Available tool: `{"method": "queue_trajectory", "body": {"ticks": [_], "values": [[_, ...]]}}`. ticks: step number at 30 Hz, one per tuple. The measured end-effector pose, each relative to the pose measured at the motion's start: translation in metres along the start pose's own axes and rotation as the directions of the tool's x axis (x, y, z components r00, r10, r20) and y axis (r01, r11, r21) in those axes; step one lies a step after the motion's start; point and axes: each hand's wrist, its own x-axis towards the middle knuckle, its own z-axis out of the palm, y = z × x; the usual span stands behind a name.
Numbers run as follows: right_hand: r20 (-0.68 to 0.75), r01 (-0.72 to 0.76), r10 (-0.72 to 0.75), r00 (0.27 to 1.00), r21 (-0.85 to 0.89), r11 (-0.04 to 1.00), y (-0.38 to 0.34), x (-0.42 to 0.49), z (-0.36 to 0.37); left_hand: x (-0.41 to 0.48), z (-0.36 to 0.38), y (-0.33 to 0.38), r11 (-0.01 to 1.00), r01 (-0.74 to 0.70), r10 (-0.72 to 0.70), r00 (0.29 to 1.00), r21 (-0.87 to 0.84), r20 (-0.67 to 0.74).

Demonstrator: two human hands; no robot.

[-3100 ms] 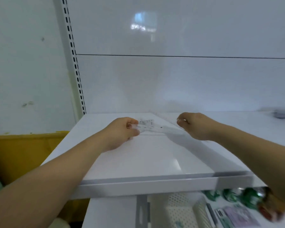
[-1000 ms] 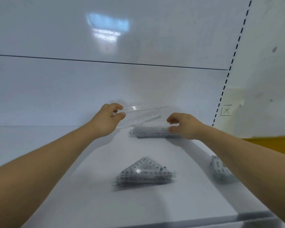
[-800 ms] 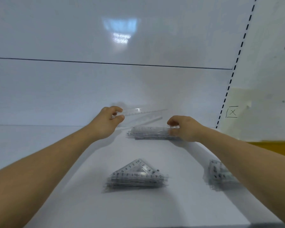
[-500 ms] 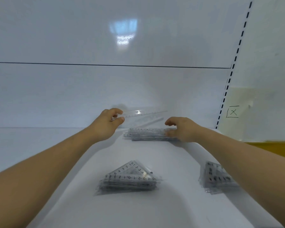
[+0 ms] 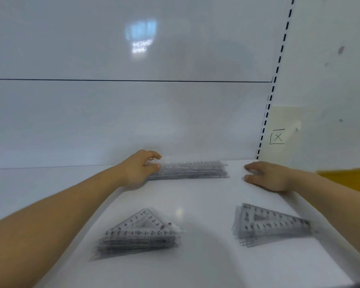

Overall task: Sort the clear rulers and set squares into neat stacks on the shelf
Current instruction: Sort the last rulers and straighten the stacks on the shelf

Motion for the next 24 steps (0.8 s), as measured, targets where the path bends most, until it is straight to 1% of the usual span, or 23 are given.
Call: {"method": "queue_trajectory", "body": {"ticks": [2,6,9,13,18,20,22,24], "values": [[-0.005,0.025,-0.025,1.0,0.021,0.999,0.002,-0.001,0.004,0.001,0.002,-0.001,1.0,0.004,-0.004,1.0,0.011,0.016],[-0.019,0.075,-0.075,0.997,-0.004,0.997,-0.004,0.001,0.009,0.003,0.002,0.0,0.999,0.015,-0.014,1.0,-0.034,0.024],[-0.024,0.088,-0.089,0.996,-0.021,0.996,-0.008,0.003,0.011,0.003,0.005,0.0,1.0,-0.008,0.007,1.0,0.01,0.029],[-0.03,0.1,-0.101,0.994,-0.024,0.995,-0.011,0.001,0.011,0.005,0.005,-0.001,1.0,-0.015,0.015,1.0,0.013,0.019],[0.018,0.107,-0.106,0.994,-0.041,0.993,-0.009,0.001,0.008,0.004,0.002,0.003,0.997,0.007,-0.012,0.998,0.071,0.062],[0.033,0.103,-0.102,0.994,-0.036,0.994,-0.011,0.001,0.0,0.001,-0.002,0.006,0.994,0.017,-0.023,0.998,0.105,0.056],[0.004,0.112,-0.112,0.994,-0.034,0.993,-0.018,0.003,-0.011,-0.004,-0.007,0.01,0.988,0.019,-0.025,0.999,0.151,0.038],[-0.055,0.142,-0.145,0.988,-0.049,0.989,-0.032,0.008,-0.023,-0.011,-0.014,0.014,0.982,0.026,-0.031,0.999,0.189,0.022]]}}
